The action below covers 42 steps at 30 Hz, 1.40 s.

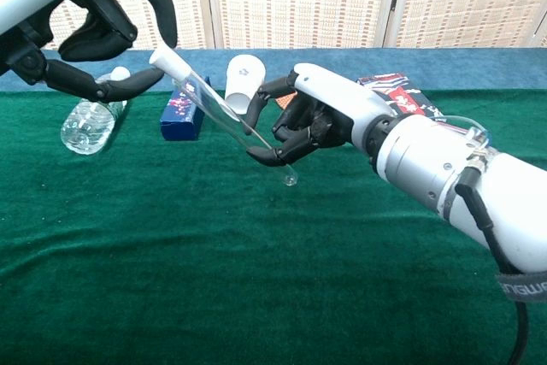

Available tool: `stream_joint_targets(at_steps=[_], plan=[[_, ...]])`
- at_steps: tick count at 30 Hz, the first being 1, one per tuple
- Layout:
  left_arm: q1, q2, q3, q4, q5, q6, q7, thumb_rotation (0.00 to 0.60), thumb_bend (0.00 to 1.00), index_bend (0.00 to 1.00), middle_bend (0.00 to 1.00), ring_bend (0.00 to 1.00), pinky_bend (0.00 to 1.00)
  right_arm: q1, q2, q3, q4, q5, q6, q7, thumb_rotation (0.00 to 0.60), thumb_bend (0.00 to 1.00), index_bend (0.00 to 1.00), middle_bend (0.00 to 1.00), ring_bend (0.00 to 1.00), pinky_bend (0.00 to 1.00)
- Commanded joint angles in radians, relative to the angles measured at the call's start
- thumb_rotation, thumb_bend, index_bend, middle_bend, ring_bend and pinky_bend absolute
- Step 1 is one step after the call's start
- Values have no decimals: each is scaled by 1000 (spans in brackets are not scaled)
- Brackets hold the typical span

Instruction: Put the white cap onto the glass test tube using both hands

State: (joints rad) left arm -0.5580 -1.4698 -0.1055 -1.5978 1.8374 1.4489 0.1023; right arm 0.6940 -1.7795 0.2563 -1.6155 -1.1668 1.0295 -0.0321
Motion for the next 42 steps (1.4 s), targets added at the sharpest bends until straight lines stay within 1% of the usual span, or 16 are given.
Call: stream_joint_targets(at_steps=[1,12,23,38,40,41,42], plan=[[-1,-1,0,3,-1,0,3,600,466,607,1000,919,850,0,-2,0,1,-2,1,1,600,649,918,994,1000,1000],[0,0,1,10,-4,10,16,600,465,617,1000,919,850,-3,-1,2,-3,-2,2,11,600,649,918,994,1000,1000],[-1,-16,4,14,2,13,50,600,466,618,1000,919,850,5,-23,15,-14,21,11,-16,600,651,918,994,1000,1000],[-4,-23,11,14,-12,0,47,600,466,618,1000,918,850,10,-41,18,-9,29,13,-26,600,657,918,994,1000,1000],[-3,-21,10,11,-19,-3,51,600,465,598,1000,917,850,10,-42,18,-7,31,14,-33,600,657,918,994,1000,1000],[-1,-19,9,8,-27,-6,56,600,465,569,1000,914,849,10,-42,17,-6,33,15,-38,600,657,918,994,1000,1000],[2,-14,10,-1,-37,-13,62,600,462,505,1000,910,849,11,-40,16,-3,35,15,-47,600,657,919,994,1000,1000]])
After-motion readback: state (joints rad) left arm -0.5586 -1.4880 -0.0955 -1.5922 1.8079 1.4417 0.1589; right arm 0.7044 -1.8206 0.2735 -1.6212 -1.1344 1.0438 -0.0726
